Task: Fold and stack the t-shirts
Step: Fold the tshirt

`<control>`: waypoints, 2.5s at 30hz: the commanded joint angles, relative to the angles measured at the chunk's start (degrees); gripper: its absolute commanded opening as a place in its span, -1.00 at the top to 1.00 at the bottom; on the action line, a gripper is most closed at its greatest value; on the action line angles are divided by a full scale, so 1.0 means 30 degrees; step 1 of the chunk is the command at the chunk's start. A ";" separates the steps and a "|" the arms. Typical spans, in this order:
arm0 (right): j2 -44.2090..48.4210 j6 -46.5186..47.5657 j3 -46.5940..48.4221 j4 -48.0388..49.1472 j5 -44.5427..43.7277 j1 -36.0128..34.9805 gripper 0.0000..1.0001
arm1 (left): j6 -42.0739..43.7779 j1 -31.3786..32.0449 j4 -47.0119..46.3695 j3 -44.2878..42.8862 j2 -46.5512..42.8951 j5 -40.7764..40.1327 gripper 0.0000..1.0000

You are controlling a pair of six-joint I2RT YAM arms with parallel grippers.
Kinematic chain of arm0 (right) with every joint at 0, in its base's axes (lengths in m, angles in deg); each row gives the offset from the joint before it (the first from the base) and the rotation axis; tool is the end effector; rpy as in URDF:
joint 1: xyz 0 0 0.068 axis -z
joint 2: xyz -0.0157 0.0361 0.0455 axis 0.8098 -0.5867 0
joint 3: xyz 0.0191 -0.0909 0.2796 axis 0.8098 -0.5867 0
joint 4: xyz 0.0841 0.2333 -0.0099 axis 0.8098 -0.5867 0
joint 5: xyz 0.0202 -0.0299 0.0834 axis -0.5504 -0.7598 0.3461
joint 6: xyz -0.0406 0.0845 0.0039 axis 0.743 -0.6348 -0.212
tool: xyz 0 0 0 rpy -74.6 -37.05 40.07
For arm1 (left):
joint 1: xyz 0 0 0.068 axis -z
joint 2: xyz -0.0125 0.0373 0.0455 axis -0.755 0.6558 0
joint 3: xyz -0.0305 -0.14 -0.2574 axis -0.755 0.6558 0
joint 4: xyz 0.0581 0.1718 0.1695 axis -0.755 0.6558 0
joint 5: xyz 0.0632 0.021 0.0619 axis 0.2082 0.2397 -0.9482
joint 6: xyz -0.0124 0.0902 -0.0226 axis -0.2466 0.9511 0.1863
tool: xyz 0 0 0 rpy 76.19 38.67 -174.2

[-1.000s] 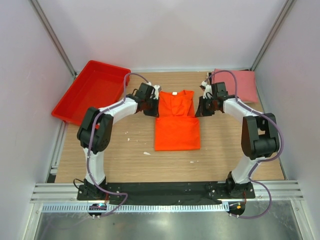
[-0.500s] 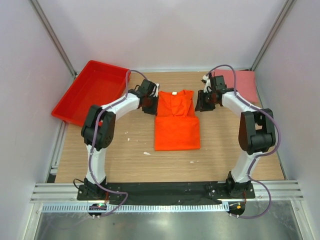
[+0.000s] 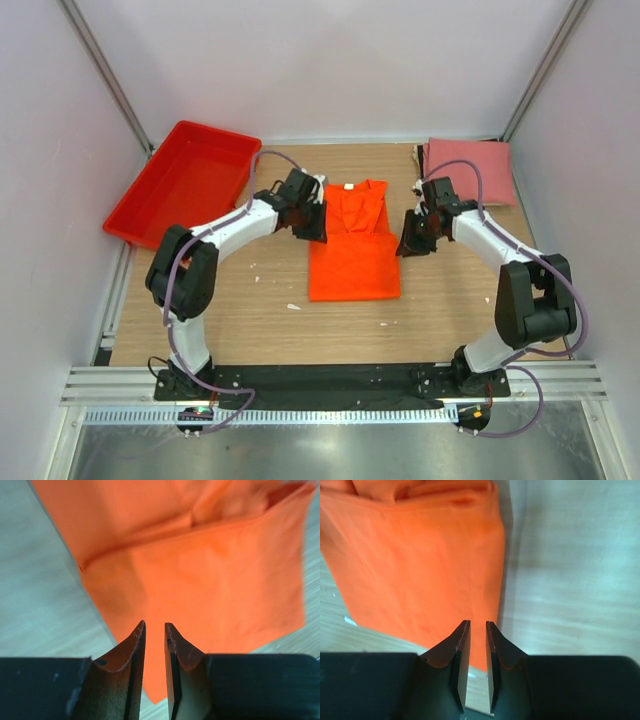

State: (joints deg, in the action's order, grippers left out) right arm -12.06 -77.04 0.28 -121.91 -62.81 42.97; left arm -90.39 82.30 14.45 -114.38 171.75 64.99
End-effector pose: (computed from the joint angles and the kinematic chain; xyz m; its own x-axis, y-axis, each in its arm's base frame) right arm 0.3072 0.0814 0.2014 -0.9286 0.1271 -0.3487 -0.0015 0.9383 0.3458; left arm 0.3545 -0.2519 0.2104 -0.8737 0.0824 -0.4794 0.2951 0.8733 -0.3877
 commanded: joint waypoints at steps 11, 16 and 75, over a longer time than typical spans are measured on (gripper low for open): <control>0.3085 -0.3031 -0.6419 0.1156 -0.0459 -0.2125 0.53 | -0.1724 0.1534 -0.0887 0.5183 -0.1117 -0.2085 0.60; 0.2966 -0.3382 -0.6189 0.0865 -0.2391 -0.2155 0.53 | -0.1842 0.1593 -0.0478 0.5742 -0.1468 -0.2905 0.62; 0.9879 -1.5659 -1.2721 0.5172 -0.2512 -0.3999 0.97 | -0.5590 0.0890 -0.3405 1.3826 -1.0369 -0.1356 0.32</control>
State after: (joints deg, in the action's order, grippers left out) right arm 14.99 -124.86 -38.32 -105.76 -68.10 31.60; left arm -108.33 85.01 1.16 -71.47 145.56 62.46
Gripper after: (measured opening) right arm 0.027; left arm 0.311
